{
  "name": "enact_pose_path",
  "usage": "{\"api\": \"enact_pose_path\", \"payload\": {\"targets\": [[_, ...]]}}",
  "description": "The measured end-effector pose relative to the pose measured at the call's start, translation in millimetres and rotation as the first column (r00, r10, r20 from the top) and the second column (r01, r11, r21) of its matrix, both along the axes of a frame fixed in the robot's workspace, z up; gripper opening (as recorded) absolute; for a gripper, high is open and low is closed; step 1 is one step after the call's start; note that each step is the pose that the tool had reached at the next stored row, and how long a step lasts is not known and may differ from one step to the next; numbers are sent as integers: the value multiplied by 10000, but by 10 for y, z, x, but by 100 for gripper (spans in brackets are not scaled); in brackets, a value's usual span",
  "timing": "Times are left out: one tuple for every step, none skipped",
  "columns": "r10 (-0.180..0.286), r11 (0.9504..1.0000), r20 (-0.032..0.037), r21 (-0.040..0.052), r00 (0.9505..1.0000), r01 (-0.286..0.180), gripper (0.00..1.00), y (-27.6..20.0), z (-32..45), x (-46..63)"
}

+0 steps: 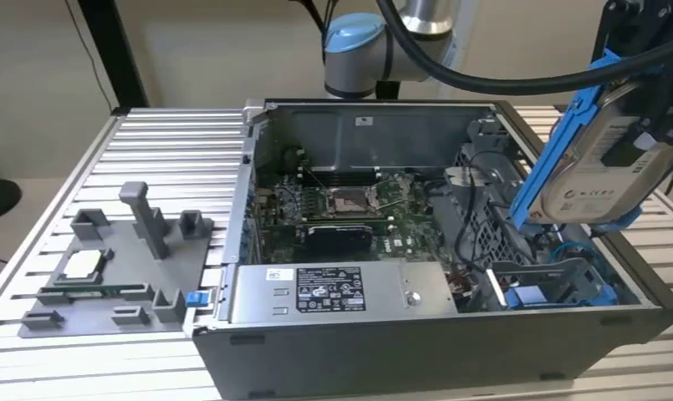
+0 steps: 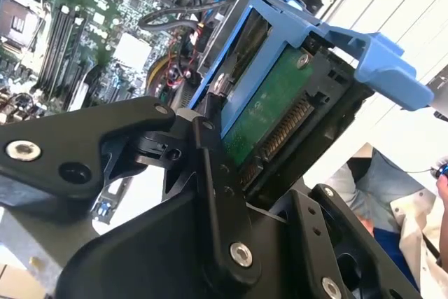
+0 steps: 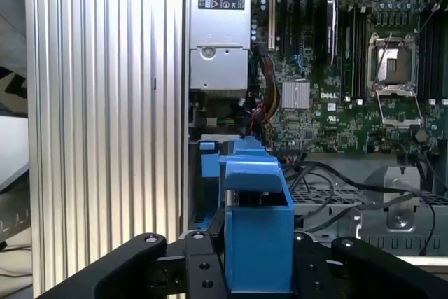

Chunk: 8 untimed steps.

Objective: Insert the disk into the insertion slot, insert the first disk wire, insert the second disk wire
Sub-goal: 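Insert the disk into the insertion slot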

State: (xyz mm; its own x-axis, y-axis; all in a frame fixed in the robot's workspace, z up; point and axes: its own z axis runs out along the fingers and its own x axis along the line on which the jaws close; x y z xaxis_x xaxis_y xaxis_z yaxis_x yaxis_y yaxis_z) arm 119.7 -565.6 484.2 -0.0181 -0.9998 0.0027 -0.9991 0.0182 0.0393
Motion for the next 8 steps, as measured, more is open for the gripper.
{"api": "enact_pose_path", "payload": {"targets": [[0, 10000, 0, 0, 10000, 0, 0, -4, -4, 1], [0, 10000, 0, -1, 10000, 0, 0, -6, -7, 1], [0, 10000, 0, -4, 10000, 0, 0, -7, -7, 1], [0, 10000, 0, -5, 10000, 0, 0, -8, -10, 2], [-1, 10000, 0, -3, 10000, 1, 0, -10, -13, 2], [-1, 10000, 0, -2, 10000, 1, 0, -10, -16, 2], [0, 10000, 0, -3, 10000, 0, 0, -11, -18, 2], [0, 10000, 0, -2, 10000, 0, 0, -13, -20, 2]]}}
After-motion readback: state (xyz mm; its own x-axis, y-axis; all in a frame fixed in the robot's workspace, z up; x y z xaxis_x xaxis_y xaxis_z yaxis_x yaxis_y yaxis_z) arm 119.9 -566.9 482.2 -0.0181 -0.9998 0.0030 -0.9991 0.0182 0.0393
